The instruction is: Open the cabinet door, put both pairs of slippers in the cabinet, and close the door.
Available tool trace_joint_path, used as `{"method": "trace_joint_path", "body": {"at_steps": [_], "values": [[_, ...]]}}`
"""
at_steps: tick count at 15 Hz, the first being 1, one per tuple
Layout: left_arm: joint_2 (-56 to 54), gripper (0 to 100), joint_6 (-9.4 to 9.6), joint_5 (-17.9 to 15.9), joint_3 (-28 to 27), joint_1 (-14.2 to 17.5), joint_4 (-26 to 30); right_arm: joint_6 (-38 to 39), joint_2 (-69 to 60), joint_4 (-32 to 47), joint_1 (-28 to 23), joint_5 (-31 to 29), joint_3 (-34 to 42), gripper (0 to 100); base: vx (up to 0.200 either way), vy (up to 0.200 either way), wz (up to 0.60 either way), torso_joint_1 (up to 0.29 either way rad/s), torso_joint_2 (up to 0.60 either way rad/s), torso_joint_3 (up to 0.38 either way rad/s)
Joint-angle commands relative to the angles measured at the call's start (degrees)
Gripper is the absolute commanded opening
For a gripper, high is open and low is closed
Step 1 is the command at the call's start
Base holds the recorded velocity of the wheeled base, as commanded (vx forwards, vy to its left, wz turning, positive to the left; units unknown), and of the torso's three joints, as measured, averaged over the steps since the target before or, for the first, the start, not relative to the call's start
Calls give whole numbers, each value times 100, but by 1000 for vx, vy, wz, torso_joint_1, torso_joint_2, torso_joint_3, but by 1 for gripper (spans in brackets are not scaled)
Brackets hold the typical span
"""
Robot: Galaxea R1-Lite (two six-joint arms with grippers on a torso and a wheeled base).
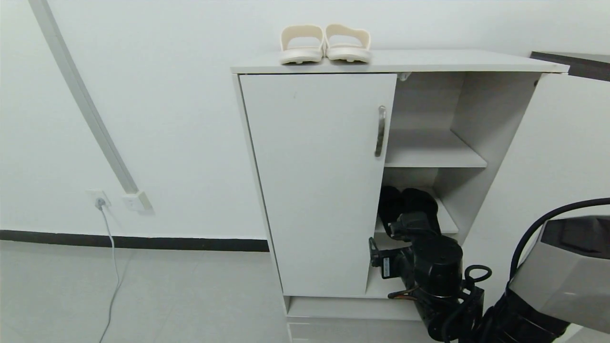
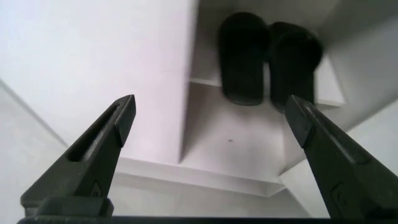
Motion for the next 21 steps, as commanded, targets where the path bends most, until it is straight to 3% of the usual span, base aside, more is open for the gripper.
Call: {"method": "trace_joint_path", "body": {"at_steps": [1,4,21], "values": [[7,0,0,1,0,1,-1,-1,15,-10,3,9,11,100,0,200,0,2,7,2],[7,0,-9,1,0,1,-1,-1,59,-63,3,9,11,100,0,200,0,2,2,2],[7,0,-9,10,0,1,-1,-9,305,-423,3,70,11,100,0,0,0,0,0,0]]}}
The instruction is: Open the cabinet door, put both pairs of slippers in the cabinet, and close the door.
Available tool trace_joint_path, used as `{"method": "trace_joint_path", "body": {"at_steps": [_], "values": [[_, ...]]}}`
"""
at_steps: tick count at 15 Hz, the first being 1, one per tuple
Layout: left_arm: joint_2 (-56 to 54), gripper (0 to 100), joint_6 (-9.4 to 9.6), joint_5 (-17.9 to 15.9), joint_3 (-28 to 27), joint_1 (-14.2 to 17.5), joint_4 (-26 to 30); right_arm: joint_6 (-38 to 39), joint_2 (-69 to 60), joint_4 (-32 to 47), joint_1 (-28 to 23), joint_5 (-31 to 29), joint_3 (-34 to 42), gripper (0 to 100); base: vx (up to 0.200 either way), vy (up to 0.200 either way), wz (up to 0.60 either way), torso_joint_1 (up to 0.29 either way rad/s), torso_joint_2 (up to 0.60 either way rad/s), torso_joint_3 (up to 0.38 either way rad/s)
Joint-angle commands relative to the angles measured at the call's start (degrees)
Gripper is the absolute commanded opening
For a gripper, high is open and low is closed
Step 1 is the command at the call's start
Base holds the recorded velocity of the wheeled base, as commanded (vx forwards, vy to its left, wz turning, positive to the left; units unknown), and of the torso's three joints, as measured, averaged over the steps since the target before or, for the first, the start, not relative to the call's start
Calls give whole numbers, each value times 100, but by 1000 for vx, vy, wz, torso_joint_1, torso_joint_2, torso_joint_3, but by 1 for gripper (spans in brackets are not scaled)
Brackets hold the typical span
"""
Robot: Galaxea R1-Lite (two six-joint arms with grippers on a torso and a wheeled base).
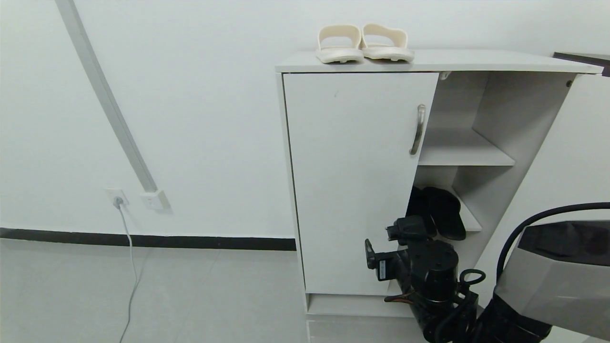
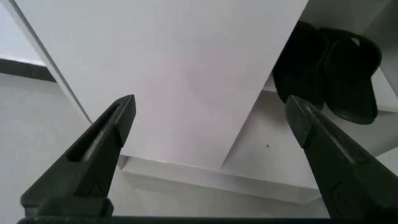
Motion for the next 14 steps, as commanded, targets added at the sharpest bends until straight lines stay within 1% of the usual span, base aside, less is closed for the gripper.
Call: {"method": "trace_joint_path", "body": {"at_steps": [1,4,9,14], "values": [[7,0,2,1,0,1,-1,-3,24,-1,1,-3,4,100,0,0,0,0,0,0],[7,0,2,1,0,1,-1,-3,24,-1,1,-3,12,100,0,0,0,9,-190,-289],[7,0,2,1,0,1,-1,-3,24,-10,1,-3,21,100,0,0,0,58,-481,-360],[7,0,-7,1,0,1,-1,-3,24,-36,19,-3,39,100,0,0,0,126,-463,-339]]}}
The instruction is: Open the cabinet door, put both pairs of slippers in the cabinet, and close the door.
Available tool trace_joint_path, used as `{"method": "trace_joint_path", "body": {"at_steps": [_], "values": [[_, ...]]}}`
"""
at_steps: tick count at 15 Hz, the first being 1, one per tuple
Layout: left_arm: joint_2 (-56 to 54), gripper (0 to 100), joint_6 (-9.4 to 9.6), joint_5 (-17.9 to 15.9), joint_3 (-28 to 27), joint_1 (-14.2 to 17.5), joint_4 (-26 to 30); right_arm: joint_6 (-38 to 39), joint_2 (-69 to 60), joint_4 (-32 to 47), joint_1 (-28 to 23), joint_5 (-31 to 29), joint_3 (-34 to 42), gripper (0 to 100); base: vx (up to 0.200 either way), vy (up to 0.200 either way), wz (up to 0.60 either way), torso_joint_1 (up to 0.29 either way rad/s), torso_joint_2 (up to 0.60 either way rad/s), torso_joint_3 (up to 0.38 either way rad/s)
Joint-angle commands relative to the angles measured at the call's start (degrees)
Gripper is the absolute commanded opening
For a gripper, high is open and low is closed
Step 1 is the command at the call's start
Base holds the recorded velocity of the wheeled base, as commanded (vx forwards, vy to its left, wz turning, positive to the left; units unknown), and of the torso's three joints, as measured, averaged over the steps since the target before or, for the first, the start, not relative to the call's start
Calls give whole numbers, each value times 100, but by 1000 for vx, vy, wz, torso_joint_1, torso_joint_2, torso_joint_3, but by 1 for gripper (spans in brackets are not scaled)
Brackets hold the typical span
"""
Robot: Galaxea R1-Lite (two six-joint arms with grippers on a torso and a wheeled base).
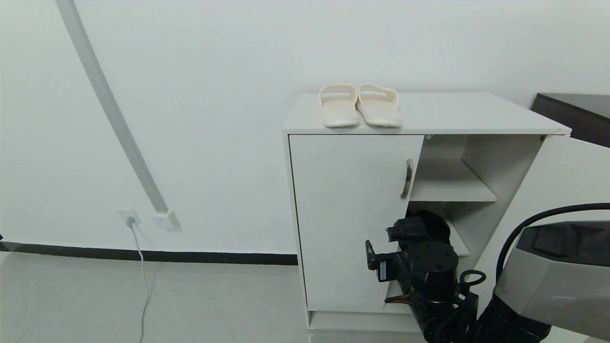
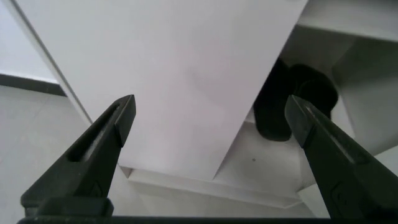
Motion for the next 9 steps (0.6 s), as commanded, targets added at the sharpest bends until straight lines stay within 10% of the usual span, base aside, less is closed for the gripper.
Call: {"method": "trace_joint_path", "body": {"at_steps": [1,9], "values": [[7,0,-3,1,0,1,-1,2,-1,-21,9,-1,11,100,0,0,0,134,-476,-334],[7,0,-3,1,0,1,-1,2,-1,-30,18,17,20,100,0,0,0,176,-491,-318]]}}
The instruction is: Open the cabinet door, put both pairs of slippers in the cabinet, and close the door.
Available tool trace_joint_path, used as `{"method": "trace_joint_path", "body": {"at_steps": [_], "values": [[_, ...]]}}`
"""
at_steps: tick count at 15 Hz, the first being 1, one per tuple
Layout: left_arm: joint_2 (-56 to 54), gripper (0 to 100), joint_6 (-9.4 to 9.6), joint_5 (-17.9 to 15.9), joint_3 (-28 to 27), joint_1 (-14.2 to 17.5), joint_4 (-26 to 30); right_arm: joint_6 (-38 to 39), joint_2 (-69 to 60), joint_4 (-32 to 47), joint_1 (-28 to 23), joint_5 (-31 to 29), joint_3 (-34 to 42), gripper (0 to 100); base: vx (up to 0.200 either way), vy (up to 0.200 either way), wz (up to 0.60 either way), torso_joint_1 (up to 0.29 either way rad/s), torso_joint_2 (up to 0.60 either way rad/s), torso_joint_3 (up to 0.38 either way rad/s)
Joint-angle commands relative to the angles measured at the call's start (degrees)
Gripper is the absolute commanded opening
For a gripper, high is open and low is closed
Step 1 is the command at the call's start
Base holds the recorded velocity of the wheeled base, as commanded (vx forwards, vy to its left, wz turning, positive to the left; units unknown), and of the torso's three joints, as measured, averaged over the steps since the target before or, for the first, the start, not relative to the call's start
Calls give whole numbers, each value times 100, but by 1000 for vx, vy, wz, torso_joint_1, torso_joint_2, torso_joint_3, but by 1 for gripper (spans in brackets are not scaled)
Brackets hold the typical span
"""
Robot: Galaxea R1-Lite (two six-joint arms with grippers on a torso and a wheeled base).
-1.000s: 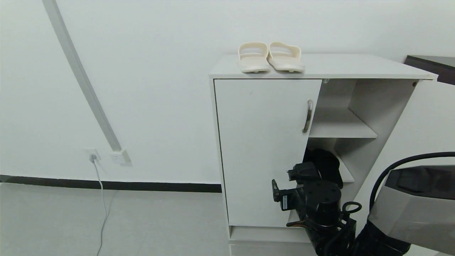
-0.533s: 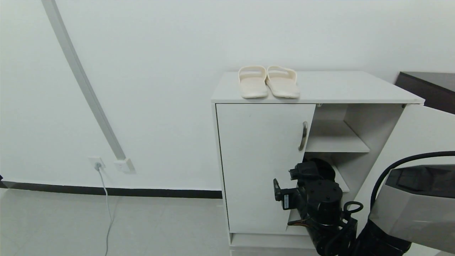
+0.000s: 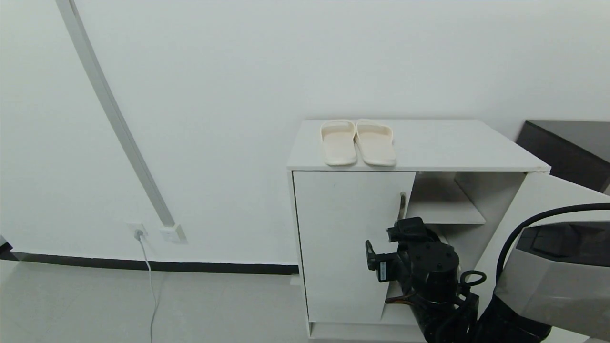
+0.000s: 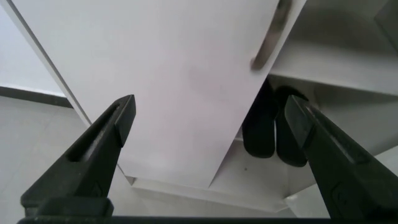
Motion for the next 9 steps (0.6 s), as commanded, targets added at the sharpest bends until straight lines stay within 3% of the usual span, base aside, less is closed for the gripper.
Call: {"method": "trace_joint_path", "body": {"at_steps": [1,9], "values": [[7,0,-1,1,0,1,-1,-5,8,12,3,1,-11,100,0,0,0,212,-515,-310],[7,0,8,-7,0,1,-1,4,17,-58,12,10,-2,100,0,0,0,232,-549,-322]]}}
